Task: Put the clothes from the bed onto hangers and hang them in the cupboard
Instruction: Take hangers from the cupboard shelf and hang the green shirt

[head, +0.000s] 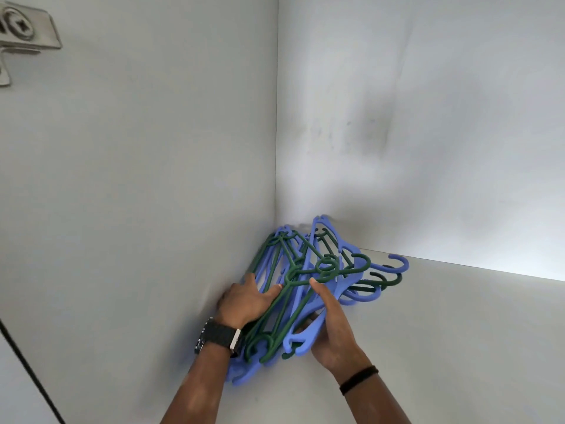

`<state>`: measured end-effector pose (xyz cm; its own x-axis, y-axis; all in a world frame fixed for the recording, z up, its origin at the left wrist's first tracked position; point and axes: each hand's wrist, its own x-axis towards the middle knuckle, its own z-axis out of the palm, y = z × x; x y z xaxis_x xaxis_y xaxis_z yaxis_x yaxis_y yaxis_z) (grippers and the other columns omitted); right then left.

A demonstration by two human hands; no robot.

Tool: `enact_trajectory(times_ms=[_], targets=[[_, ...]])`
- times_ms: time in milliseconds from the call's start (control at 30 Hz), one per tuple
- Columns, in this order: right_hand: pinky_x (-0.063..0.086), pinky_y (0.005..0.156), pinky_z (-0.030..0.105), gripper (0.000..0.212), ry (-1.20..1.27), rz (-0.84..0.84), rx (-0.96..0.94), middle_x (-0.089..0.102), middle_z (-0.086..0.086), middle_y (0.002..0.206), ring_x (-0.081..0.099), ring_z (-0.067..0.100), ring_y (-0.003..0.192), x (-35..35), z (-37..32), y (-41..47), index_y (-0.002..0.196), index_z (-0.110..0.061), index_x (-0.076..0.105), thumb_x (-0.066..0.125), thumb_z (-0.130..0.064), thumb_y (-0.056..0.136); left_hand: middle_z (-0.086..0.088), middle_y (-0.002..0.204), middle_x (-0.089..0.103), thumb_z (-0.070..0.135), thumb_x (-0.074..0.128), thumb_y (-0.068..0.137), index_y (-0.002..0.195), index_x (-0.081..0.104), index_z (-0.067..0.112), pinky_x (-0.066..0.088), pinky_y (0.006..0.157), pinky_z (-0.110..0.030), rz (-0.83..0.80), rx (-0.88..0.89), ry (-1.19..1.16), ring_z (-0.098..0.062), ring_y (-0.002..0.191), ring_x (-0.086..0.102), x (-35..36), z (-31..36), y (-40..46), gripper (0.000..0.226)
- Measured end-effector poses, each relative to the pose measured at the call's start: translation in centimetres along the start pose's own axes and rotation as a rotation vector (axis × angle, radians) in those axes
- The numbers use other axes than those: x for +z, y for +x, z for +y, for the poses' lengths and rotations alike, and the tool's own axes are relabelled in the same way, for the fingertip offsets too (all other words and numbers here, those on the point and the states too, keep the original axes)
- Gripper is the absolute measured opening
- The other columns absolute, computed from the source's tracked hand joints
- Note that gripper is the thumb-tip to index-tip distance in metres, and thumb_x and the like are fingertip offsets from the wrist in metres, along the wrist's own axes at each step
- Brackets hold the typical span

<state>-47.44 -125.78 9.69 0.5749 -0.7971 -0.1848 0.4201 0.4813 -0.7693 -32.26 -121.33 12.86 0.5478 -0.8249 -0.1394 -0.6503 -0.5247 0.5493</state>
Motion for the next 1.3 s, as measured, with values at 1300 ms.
enact_trajectory(times_ms=[1300], targets=[[0.040, 0.100, 0.063, 0.066, 0.021, -0.028, -0.083, 0.046, 0.036, 0.133, 0.046, 0.053, 0.122, -0.9, -0.8, -2.4, 0.130, -0.007, 0.056, 0.079, -0.035, 0.075, -0.011, 0.151, 0.033, 0.065, 0.062, 0.076, 0.150, 0.007, 0.021, 0.037, 0.103, -0.033, -0.137, 0.147, -0.242, -0.027, 0.133, 0.041, 1.3, 0.9, -3.7, 0.102]])
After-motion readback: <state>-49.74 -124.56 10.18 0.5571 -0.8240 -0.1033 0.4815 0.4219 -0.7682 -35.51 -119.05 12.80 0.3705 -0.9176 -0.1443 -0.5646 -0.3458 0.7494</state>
